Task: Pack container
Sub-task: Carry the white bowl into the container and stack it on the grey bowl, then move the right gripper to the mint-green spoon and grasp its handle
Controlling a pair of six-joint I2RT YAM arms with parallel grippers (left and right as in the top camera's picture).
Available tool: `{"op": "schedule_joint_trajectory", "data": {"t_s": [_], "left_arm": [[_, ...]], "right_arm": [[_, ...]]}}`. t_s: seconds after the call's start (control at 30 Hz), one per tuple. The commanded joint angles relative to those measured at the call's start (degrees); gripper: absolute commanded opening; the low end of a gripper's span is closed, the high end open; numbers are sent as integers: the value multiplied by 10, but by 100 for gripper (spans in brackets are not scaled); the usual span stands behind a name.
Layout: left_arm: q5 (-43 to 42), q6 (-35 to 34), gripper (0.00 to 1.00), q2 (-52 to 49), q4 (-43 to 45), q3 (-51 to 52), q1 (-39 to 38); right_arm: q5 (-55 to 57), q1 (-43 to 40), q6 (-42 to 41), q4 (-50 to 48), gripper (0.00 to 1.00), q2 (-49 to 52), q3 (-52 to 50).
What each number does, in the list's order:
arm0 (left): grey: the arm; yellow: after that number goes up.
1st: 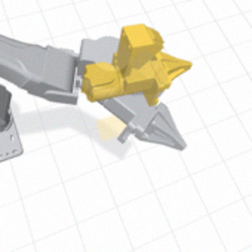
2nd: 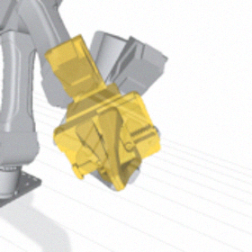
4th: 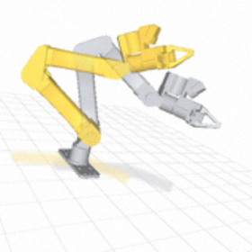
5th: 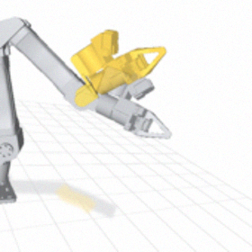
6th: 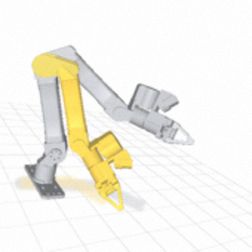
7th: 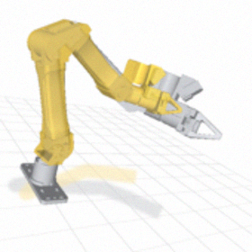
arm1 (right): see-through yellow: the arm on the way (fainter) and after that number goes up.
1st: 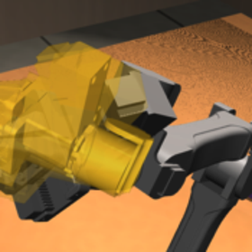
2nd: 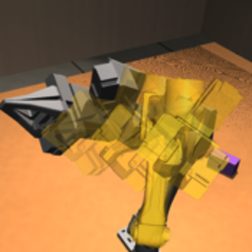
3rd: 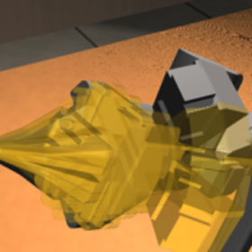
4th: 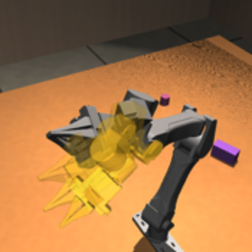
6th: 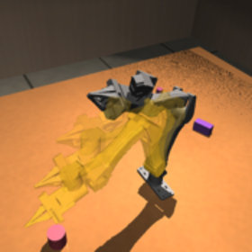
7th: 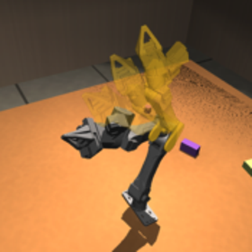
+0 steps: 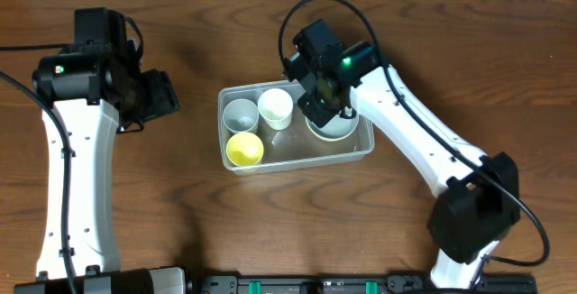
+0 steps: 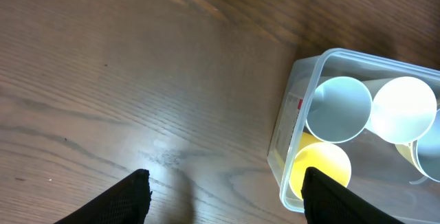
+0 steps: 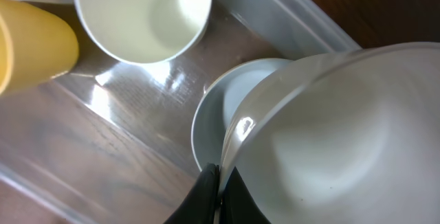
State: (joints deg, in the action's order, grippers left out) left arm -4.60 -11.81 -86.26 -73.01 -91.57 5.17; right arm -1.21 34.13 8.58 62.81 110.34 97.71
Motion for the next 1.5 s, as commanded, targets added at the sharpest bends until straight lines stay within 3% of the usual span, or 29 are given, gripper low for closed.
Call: {"op": "schedule_joint_trajectory", "data": {"t_s": [0.0,0.1,0.17,0.37,0.57,0.73,0.9,1.07,1.47], "left_arm": [[-3,1,71,-1,-1,2,3],[-3,1,71,-1,-1,2,3],[-3,1,71,-1,-1,2,3],[-3,1,71,-1,-1,2,3],[-3,1,71,-1,-1,2,3],[-3,1,71,-1,-2,2,3],[-3,1,71,-1,-6,2,3],[-4,1,71,-1,-9,2,3],[-4,1,71,-1,-16,2,3]], "right_arm": [[7,4,3,0,12,3,-2],[8,3,3,1,23,3,-2],[8,2,3,3,40,3,-2],[17,-8,-16,2,42,-5,-2],[122,-61,-139,-4,46,-71,-2],[127,-167,-229,6,70,-148,-2],[81,-281,-231,61,70,-171,-2],[65,-341,-232,96,70,-152,-49],[52,-361,-275,-55,69,-118,-276]]}}
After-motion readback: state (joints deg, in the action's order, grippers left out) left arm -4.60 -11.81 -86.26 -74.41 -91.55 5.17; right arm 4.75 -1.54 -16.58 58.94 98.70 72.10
